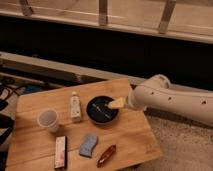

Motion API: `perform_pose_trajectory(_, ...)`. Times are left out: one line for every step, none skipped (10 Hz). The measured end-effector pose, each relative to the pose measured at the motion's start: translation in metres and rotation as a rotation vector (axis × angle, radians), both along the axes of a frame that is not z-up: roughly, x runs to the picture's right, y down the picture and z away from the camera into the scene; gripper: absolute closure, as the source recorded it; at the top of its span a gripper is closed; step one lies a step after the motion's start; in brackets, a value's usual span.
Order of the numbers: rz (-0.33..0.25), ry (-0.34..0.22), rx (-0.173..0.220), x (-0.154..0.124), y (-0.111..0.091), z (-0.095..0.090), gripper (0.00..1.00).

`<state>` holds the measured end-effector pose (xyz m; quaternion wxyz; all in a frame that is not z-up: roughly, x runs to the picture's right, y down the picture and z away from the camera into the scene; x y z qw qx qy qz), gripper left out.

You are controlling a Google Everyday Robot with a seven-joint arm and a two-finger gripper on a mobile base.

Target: Place the ceramic cup in the ceramic bowl

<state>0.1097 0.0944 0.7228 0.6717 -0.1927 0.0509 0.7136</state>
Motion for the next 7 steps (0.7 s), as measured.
perform_pose_trajectory(-0.014,-0.002,0.008,0.001,-0.001,-0.002,0.02)
perform_pose_trajectory(-0.04,-0.012,0.017,-0.004,-0.005,-0.001,0.02)
perform_pose_trajectory(-0.063,-0.027,0.021,-0.016,-0.01,0.0,0.02)
perform_pose_trajectory(-0.086,-0.042,0.024,-0.03,-0.014,0.002,0.02)
perform_pose_trajectory(-0.104,-0.056,0.028,-0.045,-0.019,0.005,0.02)
perform_pose_trajectory(-0.13,-0.083,0.035,-0.073,-0.028,0.01,0.02)
perform_pose_trajectory(-0.153,-0.111,0.04,-0.101,-0.035,0.014,0.02)
